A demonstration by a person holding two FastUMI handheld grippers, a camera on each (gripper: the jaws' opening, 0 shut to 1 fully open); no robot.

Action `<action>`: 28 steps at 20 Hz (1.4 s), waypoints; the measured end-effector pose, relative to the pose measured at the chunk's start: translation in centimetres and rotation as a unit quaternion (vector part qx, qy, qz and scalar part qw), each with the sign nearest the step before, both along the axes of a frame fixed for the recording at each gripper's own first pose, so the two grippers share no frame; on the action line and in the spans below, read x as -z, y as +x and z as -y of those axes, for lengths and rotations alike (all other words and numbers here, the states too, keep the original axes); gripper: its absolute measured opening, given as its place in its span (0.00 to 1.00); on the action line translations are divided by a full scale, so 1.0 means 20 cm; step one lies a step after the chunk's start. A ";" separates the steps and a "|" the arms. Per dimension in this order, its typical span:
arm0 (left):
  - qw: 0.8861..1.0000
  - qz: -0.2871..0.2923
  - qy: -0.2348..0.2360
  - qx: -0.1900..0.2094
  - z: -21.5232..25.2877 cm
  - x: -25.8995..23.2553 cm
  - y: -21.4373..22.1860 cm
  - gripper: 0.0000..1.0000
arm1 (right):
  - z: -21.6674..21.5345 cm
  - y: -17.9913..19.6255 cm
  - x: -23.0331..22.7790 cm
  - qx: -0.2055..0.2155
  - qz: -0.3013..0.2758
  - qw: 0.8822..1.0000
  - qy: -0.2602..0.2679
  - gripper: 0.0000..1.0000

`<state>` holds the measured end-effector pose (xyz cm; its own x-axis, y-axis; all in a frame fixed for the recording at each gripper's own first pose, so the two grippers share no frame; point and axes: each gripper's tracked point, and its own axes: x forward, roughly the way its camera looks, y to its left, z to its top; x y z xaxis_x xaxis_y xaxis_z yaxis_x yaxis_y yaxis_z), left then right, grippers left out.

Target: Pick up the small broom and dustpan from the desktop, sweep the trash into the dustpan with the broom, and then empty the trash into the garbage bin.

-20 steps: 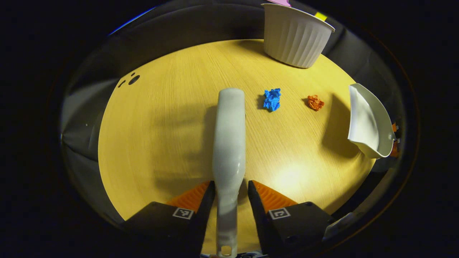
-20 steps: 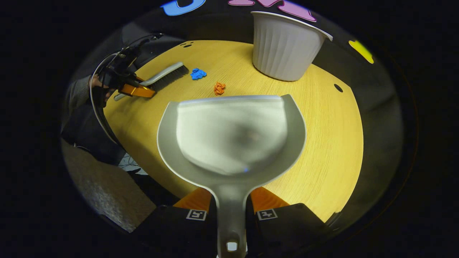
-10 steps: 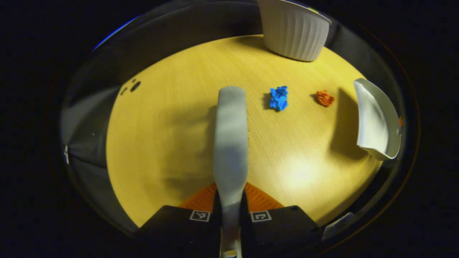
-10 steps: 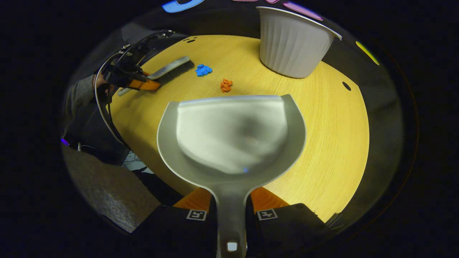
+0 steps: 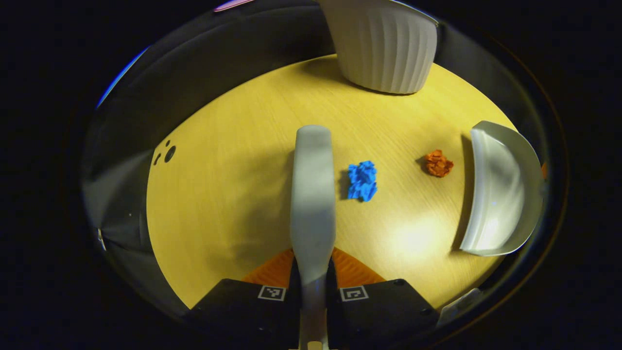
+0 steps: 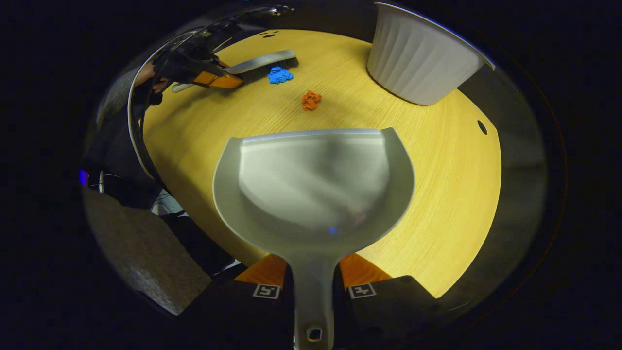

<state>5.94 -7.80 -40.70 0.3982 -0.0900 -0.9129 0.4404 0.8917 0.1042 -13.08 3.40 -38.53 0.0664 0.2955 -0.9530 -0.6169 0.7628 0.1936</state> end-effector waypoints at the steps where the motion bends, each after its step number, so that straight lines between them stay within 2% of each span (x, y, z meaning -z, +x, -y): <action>1: 1.000 -0.003 -0.007 0.010 0.05 0.00 -0.01 0.24 | 0.00 0.01 0.01 -0.004 0.001 1.000 -0.002 0.36; 2: 1.000 -0.008 -0.016 0.022 0.10 0.00 -0.02 0.26 | 0.00 0.01 0.02 -0.009 0.003 1.000 -0.005 0.36; 8: 0.991 -0.045 -0.074 0.100 0.41 -0.03 -0.13 0.26 | -0.03 0.02 0.07 -0.019 0.005 1.000 0.014 0.36; 13: 0.977 -0.079 -0.113 0.163 0.61 -0.04 -0.30 0.26 | -0.03 0.01 0.11 -0.015 0.008 0.999 0.027 0.36; 17: 0.964 -0.100 -0.132 0.208 0.69 -0.08 -0.41 0.26 | -0.02 0.00 0.15 -0.016 0.018 0.999 0.031 0.36; 19: 0.965 -0.099 -0.134 0.205 0.69 -0.11 -0.43 0.24 | -0.02 0.00 0.16 -0.012 0.030 0.999 0.040 0.36; 20: 0.967 -0.094 -0.130 0.199 0.67 -0.13 -0.43 0.26 | -0.03 0.01 0.16 -0.005 0.038 0.998 0.048 0.36; 21: 0.970 -0.084 -0.128 0.189 0.65 -0.15 -0.43 0.24 | -0.03 0.01 0.16 0.006 0.046 0.997 0.055 0.36; 22: 0.973 -0.074 -0.129 0.174 0.62 -0.18 -0.42 0.24 | -0.02 0.01 0.17 0.015 0.054 0.997 0.055 0.41; 23: 0.977 -0.064 -0.133 0.155 0.59 -0.21 -0.41 0.26 | -0.02 0.01 0.17 0.024 0.063 0.996 0.056 0.36; 28: 0.992 -0.013 -0.120 0.044 0.30 -0.21 -0.33 0.26 | 0.02 -0.01 -0.01 0.092 0.072 0.991 0.061 0.36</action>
<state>-0.66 -13.78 -36.55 0.3564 -0.3385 -0.8709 0.5176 0.8475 -0.1177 -13.27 2.96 -38.40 0.2629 0.3782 -0.8876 -0.4983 0.8410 0.2107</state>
